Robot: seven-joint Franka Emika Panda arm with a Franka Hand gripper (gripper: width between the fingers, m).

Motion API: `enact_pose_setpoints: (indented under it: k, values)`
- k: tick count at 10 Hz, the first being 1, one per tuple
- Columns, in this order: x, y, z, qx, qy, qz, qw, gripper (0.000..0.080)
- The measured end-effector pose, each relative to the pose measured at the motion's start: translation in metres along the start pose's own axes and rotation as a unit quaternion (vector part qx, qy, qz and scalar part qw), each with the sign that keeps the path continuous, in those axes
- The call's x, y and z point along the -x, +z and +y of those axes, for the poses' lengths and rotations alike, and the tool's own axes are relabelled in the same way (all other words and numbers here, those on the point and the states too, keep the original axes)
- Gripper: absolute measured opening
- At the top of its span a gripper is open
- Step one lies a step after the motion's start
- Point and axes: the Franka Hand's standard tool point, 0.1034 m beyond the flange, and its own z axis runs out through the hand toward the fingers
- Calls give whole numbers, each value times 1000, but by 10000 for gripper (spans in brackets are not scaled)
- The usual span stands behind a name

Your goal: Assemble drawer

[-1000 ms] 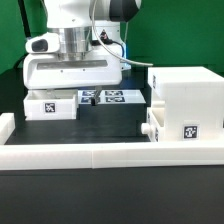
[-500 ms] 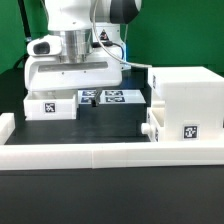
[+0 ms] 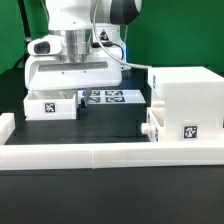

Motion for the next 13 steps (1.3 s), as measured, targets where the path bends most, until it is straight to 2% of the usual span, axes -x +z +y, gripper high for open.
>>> enact_pose_setpoints:
  k: [1, 3, 7, 9, 11, 12, 13]
  values:
    - [0, 0, 0, 0, 0, 0, 1000, 64]
    - [0, 0, 0, 0, 0, 0, 1000, 39]
    - [-2, -1, -2, -1, -5, 0, 1000, 39]
    - [-23, -16, -18, -3, -46, 3, 999, 41]
    - [-41, -28, -20, -16, -85, -15, 996, 41]
    - [-57, -36, -23, -18, -101, -14, 995, 41]
    - [-64, -40, -25, -15, -117, -6, 993, 41]
